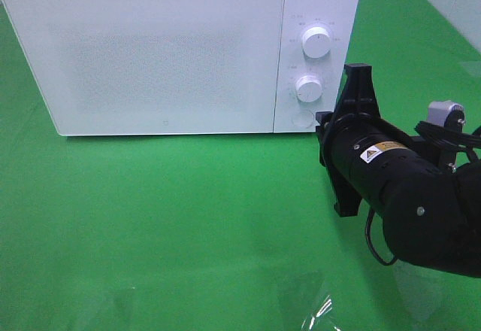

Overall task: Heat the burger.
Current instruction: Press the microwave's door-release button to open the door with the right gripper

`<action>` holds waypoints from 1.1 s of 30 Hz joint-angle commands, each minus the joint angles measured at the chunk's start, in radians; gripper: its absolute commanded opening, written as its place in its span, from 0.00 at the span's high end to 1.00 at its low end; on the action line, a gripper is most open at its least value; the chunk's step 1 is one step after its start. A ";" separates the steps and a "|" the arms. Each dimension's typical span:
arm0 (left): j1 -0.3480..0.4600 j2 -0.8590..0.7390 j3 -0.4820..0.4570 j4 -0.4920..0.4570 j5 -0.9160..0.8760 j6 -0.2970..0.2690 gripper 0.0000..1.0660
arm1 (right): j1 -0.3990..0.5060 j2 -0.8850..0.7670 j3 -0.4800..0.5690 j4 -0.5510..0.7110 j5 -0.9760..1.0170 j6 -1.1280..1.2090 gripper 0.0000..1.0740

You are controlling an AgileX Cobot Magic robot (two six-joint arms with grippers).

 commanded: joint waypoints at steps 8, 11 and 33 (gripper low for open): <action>0.005 -0.016 0.003 -0.008 -0.008 -0.001 0.09 | 0.002 0.000 -0.009 -0.012 0.004 0.006 1.00; 0.005 -0.016 0.003 -0.008 -0.008 -0.001 0.09 | -0.001 0.004 -0.009 -0.012 0.004 0.006 1.00; 0.005 -0.016 0.003 -0.008 -0.008 -0.001 0.09 | -0.108 0.197 -0.095 -0.120 0.003 0.143 1.00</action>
